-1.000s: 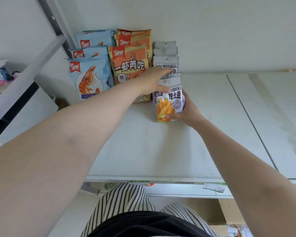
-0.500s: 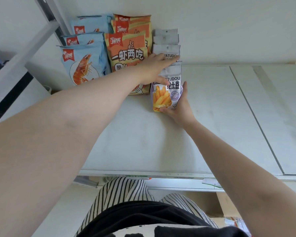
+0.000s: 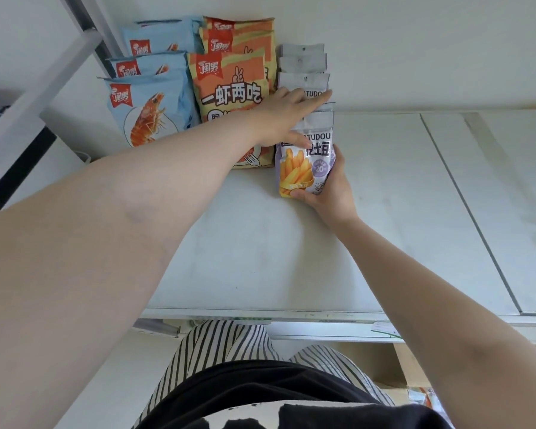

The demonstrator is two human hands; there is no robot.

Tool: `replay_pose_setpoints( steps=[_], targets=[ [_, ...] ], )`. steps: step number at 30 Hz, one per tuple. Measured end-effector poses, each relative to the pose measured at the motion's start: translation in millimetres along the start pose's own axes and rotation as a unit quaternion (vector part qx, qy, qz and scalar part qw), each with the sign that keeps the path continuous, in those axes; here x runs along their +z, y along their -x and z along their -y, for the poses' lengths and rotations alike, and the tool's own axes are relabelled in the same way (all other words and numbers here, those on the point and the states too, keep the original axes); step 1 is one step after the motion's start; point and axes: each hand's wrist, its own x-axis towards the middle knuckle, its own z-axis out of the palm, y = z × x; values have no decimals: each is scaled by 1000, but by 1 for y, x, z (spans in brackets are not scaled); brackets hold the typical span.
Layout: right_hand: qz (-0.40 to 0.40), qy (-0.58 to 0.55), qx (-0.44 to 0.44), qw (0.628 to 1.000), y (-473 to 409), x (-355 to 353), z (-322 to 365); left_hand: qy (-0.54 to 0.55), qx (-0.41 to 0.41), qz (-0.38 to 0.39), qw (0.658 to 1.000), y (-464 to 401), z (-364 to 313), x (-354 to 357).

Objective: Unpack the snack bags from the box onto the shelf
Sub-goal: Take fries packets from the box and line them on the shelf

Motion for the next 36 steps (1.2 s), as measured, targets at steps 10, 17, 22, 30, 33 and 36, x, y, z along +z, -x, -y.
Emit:
replay_pose_setpoints(
  steps=[10, 17, 22, 30, 33, 36],
  targets=[
    [8, 40, 11, 999, -2, -5, 8, -27, 1, -12, 1000, 2, 1, 5],
    [1, 28, 36, 999, 3, -3, 9, -27, 4, -42, 999, 4, 0, 7],
    [15, 23, 60, 998, 5, -6, 6, -7, 6, -48, 999, 6, 0, 8],
    [9, 65, 72, 995, 17, -17, 20, -32, -9, -87, 996, 21, -10, 7],
    [7, 110, 78, 991, 33, -30, 33, -12, -36, -120, 992, 39, -19, 0],
    [17, 173, 68, 982, 50, -53, 41, 34, -67, -190, 979, 68, -39, 2]
  ],
)
